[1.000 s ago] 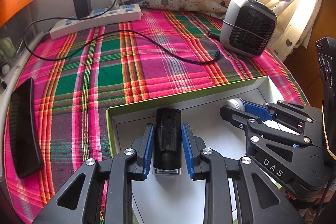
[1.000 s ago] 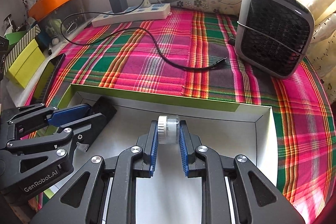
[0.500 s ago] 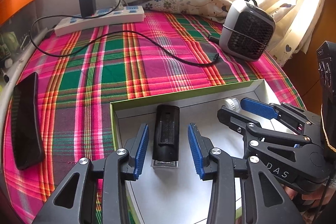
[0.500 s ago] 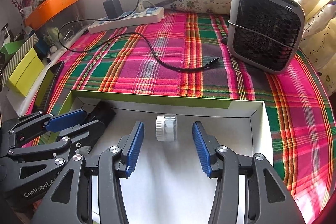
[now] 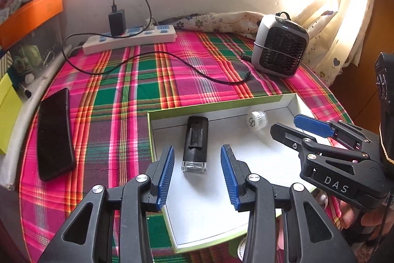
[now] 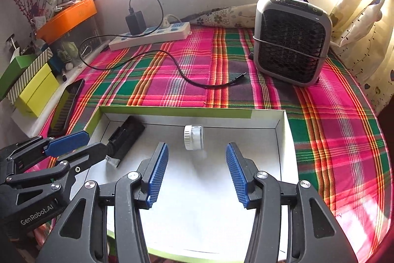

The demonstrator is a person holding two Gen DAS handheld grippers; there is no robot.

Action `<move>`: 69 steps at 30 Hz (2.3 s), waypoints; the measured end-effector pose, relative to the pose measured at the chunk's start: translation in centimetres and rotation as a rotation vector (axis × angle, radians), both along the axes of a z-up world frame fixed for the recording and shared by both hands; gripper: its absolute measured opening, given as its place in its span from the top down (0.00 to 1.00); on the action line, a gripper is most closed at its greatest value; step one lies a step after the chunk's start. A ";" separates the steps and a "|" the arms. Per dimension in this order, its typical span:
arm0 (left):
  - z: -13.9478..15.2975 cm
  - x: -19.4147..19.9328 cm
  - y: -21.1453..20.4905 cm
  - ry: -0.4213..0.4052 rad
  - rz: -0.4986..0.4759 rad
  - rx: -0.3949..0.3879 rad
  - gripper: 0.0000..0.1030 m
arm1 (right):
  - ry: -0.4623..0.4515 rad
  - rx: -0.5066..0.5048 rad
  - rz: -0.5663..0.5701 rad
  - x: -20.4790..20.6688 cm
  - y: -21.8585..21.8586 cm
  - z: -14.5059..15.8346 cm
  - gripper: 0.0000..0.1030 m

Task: Organize objects
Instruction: 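Open the left tool on the box floor while the right tool releases the cap, then withdraw both tools from the box toward the objects in front of it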

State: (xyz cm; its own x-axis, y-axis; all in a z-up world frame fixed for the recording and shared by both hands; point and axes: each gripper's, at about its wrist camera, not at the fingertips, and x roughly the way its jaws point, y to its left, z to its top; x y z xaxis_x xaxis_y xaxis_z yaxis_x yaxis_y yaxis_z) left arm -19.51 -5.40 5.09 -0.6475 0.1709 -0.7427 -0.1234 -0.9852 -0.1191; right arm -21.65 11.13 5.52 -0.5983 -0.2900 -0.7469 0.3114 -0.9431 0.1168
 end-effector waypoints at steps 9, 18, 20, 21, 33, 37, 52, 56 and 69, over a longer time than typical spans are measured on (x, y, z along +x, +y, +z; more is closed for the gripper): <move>0.8 4.2 -0.4 0.075 0.043 -0.029 0.64 | 0.079 -0.002 0.000 4.0 1.6 1.4 0.51; 0.6 7.4 -0.2 0.101 0.056 -0.086 0.64 | 0.116 0.030 0.018 7.4 2.7 1.1 0.52; 0.5 7.9 -0.3 0.100 0.061 -0.078 0.64 | 0.114 0.030 0.015 8.1 3.0 0.9 0.51; 0.4 8.1 -0.3 0.099 0.062 -0.079 0.64 | 0.111 0.025 0.013 8.3 3.2 0.8 0.51; -1.0 10.9 -1.0 0.088 0.057 -0.033 0.64 | 0.101 0.007 -0.028 10.6 5.2 -0.1 0.43; -1.5 11.3 -1.4 0.073 0.056 -0.006 0.64 | 0.096 0.011 -0.040 11.0 5.7 -0.5 0.43; -2.8 12.8 -0.9 0.039 -0.039 0.103 0.62 | 0.066 0.018 -0.082 12.2 8.0 -2.2 0.43; -3.0 13.1 0.6 0.046 -0.077 0.082 0.60 | 0.055 0.013 -0.120 11.8 9.0 -2.4 0.43; -2.8 13.2 0.4 0.050 -0.050 0.070 0.60 | 0.006 0.058 -0.113 9.2 9.5 -3.3 0.43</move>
State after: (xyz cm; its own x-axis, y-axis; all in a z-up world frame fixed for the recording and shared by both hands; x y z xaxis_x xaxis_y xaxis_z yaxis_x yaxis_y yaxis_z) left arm -6.32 -4.98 2.25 -0.6730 0.2545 -0.6945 -0.1802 -0.9671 -0.1797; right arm -12.45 20.62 2.23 -0.6291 -0.1763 -0.7570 0.2028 -0.9774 0.0591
